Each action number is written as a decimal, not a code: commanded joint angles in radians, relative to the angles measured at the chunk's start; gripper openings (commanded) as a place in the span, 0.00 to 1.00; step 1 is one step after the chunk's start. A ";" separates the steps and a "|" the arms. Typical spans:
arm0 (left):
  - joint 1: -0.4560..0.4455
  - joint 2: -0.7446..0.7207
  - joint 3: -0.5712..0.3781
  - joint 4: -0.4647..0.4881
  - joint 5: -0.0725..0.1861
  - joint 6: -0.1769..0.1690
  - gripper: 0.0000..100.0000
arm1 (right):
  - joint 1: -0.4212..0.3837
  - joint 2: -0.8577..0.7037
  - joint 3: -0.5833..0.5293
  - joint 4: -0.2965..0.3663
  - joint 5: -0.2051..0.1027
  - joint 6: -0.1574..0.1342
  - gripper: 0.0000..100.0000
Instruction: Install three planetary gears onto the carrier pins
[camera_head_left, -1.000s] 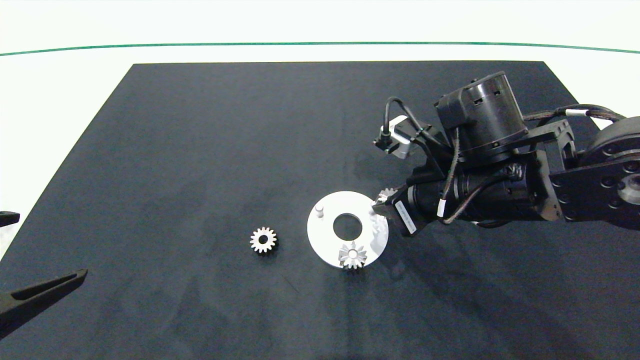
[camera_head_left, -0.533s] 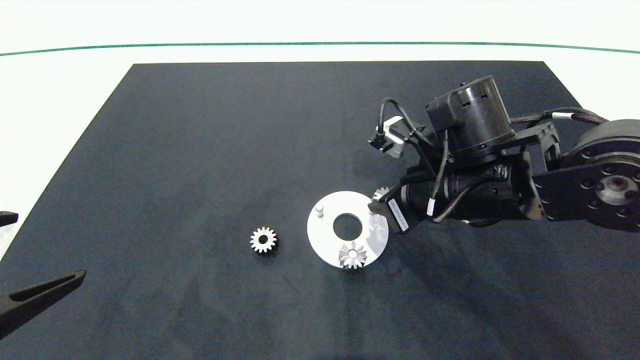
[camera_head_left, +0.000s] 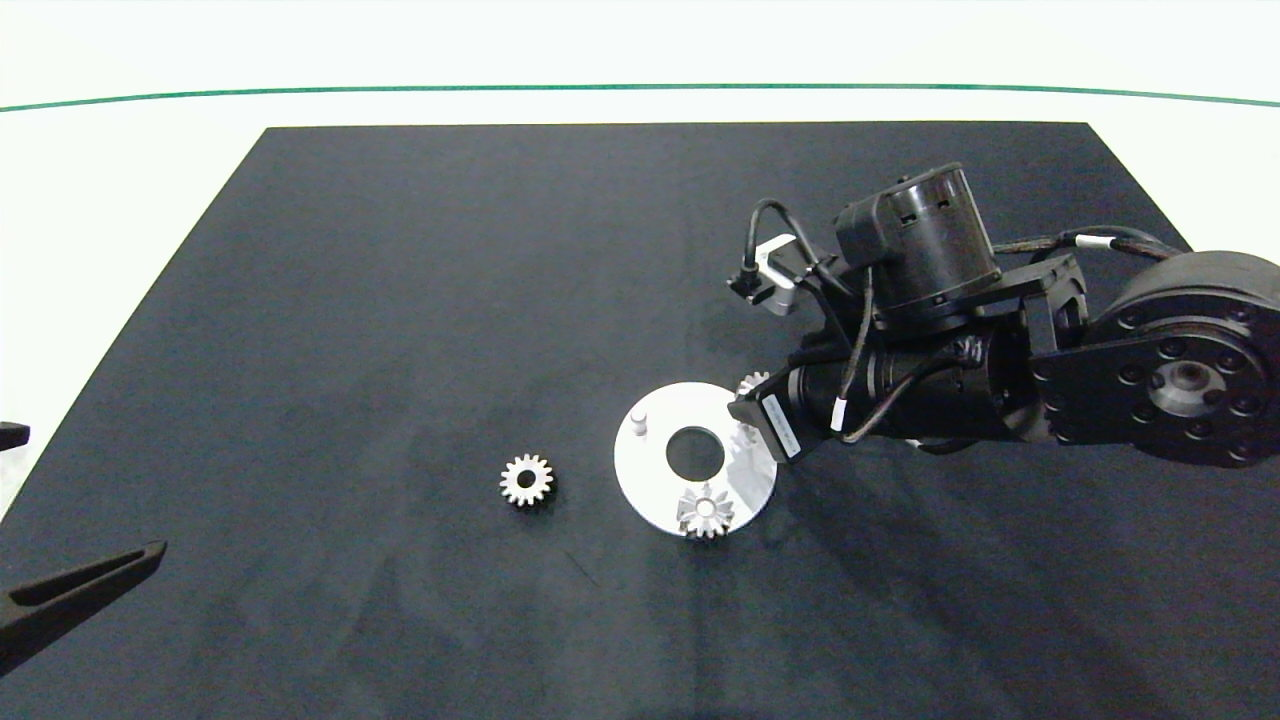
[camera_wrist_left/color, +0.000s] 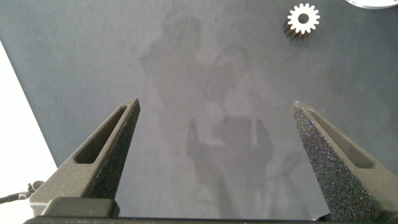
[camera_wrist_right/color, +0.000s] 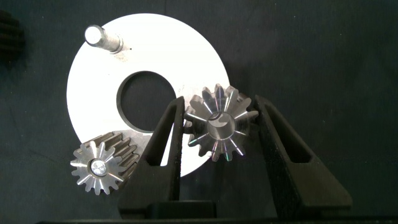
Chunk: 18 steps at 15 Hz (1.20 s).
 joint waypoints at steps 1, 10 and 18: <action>0.001 -0.001 0.000 0.002 0.000 0.002 1.00 | 0.000 0.004 0.001 0.001 -0.001 0.000 0.04; 0.001 -0.005 -0.001 0.002 0.000 0.002 1.00 | 0.002 0.004 0.000 -0.001 0.002 0.003 0.04; 0.001 -0.007 -0.001 0.002 0.000 0.002 1.00 | 0.011 0.018 0.000 -0.005 0.002 0.008 0.04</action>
